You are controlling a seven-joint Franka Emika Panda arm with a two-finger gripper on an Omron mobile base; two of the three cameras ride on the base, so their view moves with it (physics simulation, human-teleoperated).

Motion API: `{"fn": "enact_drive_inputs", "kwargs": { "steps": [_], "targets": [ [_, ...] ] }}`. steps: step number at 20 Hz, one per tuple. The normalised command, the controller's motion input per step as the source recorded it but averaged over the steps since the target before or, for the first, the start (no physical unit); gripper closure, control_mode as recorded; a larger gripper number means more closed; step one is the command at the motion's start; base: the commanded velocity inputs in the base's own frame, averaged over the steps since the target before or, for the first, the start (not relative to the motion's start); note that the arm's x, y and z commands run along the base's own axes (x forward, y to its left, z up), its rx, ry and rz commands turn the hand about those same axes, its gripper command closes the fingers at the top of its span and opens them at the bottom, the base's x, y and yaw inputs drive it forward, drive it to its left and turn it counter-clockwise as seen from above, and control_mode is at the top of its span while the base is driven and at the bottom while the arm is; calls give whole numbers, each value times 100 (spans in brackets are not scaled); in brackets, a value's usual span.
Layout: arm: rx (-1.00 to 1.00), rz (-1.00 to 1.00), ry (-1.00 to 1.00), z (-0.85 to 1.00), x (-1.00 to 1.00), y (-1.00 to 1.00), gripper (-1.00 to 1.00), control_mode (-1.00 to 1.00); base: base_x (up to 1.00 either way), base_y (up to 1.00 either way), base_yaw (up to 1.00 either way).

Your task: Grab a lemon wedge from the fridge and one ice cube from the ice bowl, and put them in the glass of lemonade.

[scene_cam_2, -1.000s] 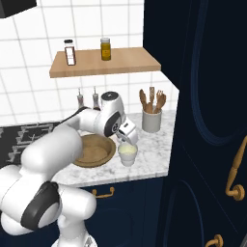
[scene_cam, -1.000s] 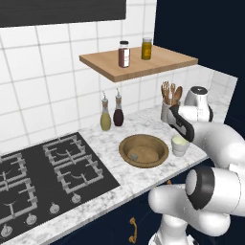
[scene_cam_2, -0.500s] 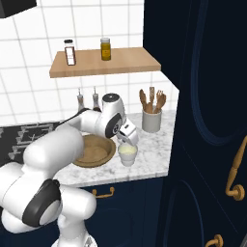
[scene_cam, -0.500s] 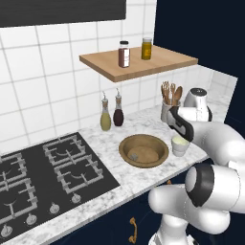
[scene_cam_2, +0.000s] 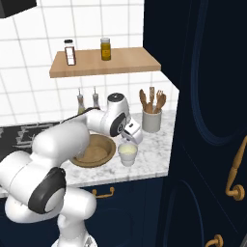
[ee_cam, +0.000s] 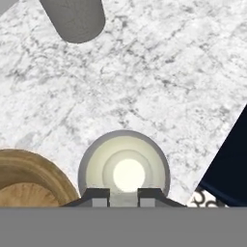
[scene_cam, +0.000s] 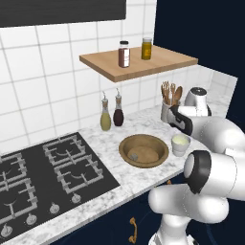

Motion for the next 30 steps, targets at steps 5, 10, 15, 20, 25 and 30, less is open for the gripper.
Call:
{"fn": "enact_drive_inputs", "kwargs": {
  "steps": [5, 10, 15, 20, 25, 30],
  "targets": [
    [0, 0, 1, -1, 9, -10, 100, -100, 0, 0, 0],
    [0, 0, 1, -21, 13, 0, 100, -100, 0, 0, 0],
    [0, 0, 3, -11, 1, 0, -100, -100, 0, 0, 0],
    [0, 0, 1, -3, 0, 0, -100, -100, 0, 0, 0],
    [0, 0, 0, 0, 0, 0, -100, -100, 0, 0, 0],
    [0, 0, -3, 5, -5, 0, -100, -100, 0, 0, 0]
  ]
}}
